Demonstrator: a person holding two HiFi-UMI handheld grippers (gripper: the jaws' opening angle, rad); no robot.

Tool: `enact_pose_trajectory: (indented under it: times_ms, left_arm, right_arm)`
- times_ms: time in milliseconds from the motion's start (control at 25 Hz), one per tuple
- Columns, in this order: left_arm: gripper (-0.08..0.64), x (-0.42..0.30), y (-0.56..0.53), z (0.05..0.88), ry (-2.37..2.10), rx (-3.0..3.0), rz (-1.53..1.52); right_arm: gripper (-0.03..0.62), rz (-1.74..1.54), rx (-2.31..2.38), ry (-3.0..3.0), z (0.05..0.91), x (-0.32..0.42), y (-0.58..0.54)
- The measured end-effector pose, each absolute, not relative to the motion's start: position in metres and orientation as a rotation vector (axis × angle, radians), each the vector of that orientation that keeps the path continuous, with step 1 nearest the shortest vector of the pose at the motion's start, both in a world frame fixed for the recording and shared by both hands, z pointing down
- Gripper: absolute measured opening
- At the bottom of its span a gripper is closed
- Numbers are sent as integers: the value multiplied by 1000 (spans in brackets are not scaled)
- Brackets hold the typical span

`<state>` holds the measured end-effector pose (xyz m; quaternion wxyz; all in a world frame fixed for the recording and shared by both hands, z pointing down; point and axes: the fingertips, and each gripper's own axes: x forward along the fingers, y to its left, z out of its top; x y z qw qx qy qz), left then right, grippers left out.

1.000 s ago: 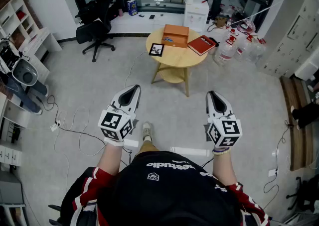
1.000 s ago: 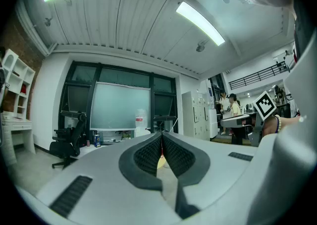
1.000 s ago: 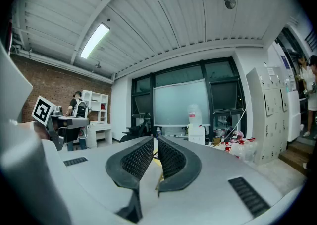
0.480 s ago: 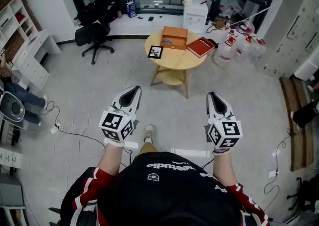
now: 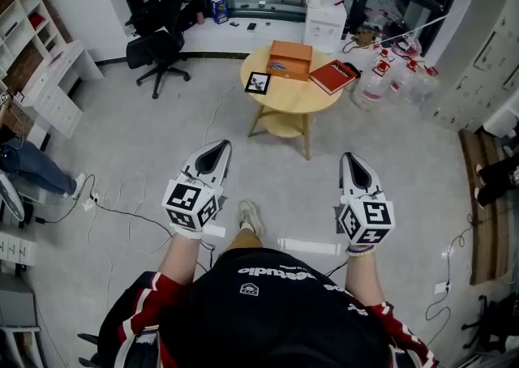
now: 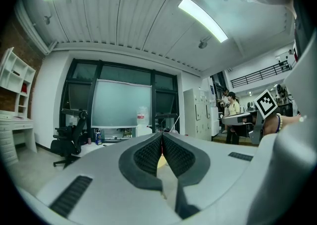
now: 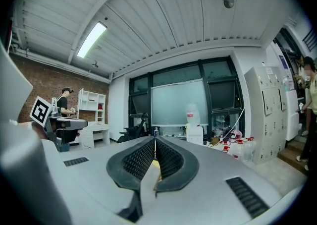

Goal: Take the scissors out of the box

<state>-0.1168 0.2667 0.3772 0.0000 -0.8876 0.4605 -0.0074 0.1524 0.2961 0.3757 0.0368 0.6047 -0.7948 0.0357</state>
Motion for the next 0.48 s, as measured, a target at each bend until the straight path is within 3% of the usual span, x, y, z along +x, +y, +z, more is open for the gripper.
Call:
enact_pose_trajectory:
  times_ms: [480]
  left_arm:
    - [18,-135,237,389,1542,-2773,-18]
  right_arm:
    - [31,137,1789,-2454,385,140,254]
